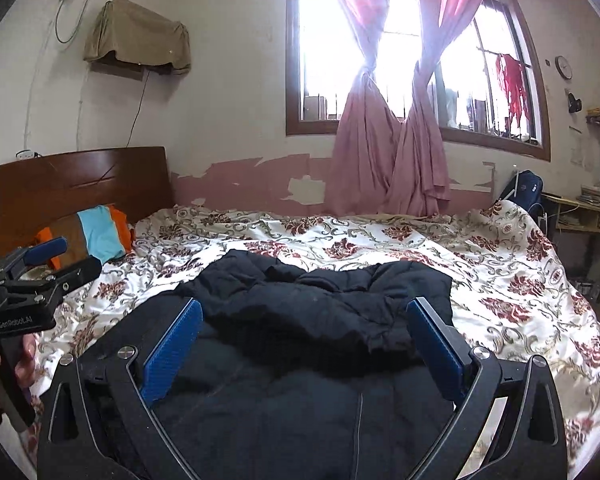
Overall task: Fold large clothes
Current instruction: 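Move both open tools down to the side edge of the folded jacket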
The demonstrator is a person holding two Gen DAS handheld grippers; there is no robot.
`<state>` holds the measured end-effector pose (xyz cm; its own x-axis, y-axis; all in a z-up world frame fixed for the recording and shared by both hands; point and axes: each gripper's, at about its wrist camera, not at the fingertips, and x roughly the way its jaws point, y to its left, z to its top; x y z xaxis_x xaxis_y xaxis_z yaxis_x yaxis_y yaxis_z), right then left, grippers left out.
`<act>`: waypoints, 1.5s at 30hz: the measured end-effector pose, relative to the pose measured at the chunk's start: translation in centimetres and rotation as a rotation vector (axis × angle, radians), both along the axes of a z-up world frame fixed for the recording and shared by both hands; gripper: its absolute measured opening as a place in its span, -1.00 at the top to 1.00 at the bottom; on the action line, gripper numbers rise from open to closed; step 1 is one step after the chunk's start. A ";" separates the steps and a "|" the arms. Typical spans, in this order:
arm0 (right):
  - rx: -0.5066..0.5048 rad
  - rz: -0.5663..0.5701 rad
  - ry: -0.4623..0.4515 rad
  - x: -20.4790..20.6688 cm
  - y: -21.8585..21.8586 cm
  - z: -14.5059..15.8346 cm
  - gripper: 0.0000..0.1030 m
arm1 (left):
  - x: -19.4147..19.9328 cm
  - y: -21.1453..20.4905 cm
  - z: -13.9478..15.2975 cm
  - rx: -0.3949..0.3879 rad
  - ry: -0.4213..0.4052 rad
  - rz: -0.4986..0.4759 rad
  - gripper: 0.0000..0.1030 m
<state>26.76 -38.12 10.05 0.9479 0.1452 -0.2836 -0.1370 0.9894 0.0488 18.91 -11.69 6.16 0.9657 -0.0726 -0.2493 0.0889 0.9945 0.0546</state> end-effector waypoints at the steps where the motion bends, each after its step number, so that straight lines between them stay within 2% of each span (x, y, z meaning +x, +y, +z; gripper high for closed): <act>1: 0.004 0.001 0.001 -0.6 0.0 -0.3 -0.94 | -0.4 0.0 -0.2 0.003 0.000 0.001 -1.00; 14: 0.038 -0.019 0.023 -6.3 0.3 -4.1 -0.94 | -5.2 0.3 -3.8 0.076 0.036 0.003 -1.00; 29: -0.049 -0.030 0.133 -11.2 0.9 -10.3 -0.94 | -8.6 0.6 -9.5 0.143 0.126 0.005 -1.00; 37: -0.093 -0.012 0.175 -13.1 1.1 -11.4 -0.94 | -9.7 1.5 -11.8 0.125 0.193 0.013 -1.00; 45: -0.086 0.022 0.227 -13.2 1.1 -12.0 -0.94 | -10.9 3.8 -12.9 0.126 0.239 0.008 -1.00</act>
<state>13.52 -36.99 -1.92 0.8552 0.1313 -0.5014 -0.1536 0.9881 -0.0033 8.00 -7.89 -6.74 0.8787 -0.0194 -0.4770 0.1065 0.9820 0.1562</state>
